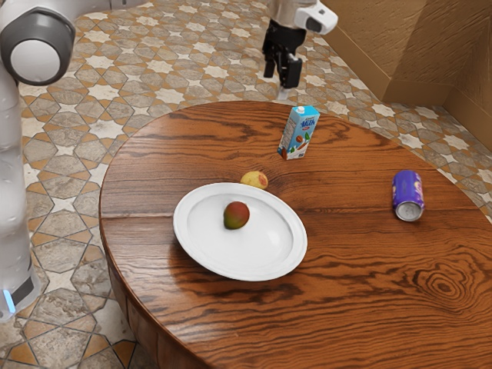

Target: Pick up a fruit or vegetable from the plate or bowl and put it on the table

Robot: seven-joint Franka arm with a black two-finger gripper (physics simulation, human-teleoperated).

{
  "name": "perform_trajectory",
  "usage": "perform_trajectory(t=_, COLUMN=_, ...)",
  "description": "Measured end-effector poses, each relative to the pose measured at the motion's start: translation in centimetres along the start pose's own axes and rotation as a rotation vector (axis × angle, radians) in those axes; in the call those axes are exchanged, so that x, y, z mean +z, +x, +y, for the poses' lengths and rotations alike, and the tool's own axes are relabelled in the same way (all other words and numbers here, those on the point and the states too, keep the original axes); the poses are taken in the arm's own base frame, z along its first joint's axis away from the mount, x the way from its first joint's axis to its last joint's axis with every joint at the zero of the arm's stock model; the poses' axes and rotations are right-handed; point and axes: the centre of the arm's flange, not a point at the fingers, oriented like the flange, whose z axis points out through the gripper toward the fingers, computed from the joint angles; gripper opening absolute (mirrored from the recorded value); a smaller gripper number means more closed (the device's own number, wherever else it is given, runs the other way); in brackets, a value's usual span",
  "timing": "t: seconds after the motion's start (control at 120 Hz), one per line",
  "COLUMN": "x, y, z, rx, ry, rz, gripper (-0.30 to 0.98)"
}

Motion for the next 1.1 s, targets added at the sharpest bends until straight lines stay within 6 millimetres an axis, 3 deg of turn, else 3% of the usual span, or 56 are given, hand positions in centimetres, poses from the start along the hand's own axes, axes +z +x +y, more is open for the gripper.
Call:
perform_trajectory(t=0.117, x=-0.2, y=0.0, z=0.8, rx=0.014, ry=0.000, rz=0.005, gripper=0.69)
perform_trajectory(t=0.15, x=-2.2, y=-0.3, z=0.8, rx=0.015, ry=0.008, rz=0.041, gripper=0.69)
perform_trajectory(t=0.242, x=-10.4, y=-2.6, z=0.8, rx=0.012, ry=0.025, rz=0.192, gripper=0.69)
perform_trajectory(t=0.275, x=-11.7, y=-3.2, z=0.9, rx=0.011, ry=0.028, rz=0.214, gripper=0.69)
perform_trajectory(t=0.317, x=-11.8, y=-3.2, z=1.1, rx=0.007, ry=0.028, rz=0.211, gripper=0.69)
perform_trajectory(t=0.35, x=-10.9, y=-2.8, z=1.3, rx=0.003, ry=0.028, rz=0.187, gripper=0.69)
perform_trajectory(t=0.45, x=-3.4, y=1.3, z=2.4, rx=0.006, ry=0.020, rz=0.033, gripper=0.69)
perform_trajectory(t=0.508, x=-1.0, y=2.6, z=2.5, rx=-0.002, ry=0.016, rz=-0.004, gripper=0.69)
perform_trajectory(t=0.592, x=-0.1, y=3.2, z=2.8, rx=-0.012, ry=0.014, rz=-0.014, gripper=0.69)
perform_trajectory(t=0.833, x=0.2, y=3.4, z=3.1, rx=-0.045, ry=0.017, rz=-0.011, gripper=0.69)
perform_trajectory(t=0.883, x=1.9, y=2.7, z=3.3, rx=-0.048, ry=0.023, rz=-0.049, gripper=0.69)
perform_trajectory(t=1.008, x=5.9, y=-3.6, z=5.4, rx=-0.057, ry=0.063, rz=-0.103, gripper=0.69)
perform_trajectory(t=1.1, x=9.0, y=-5.1, z=7.0, rx=-0.058, ry=0.070, rz=-0.099, gripper=0.69)
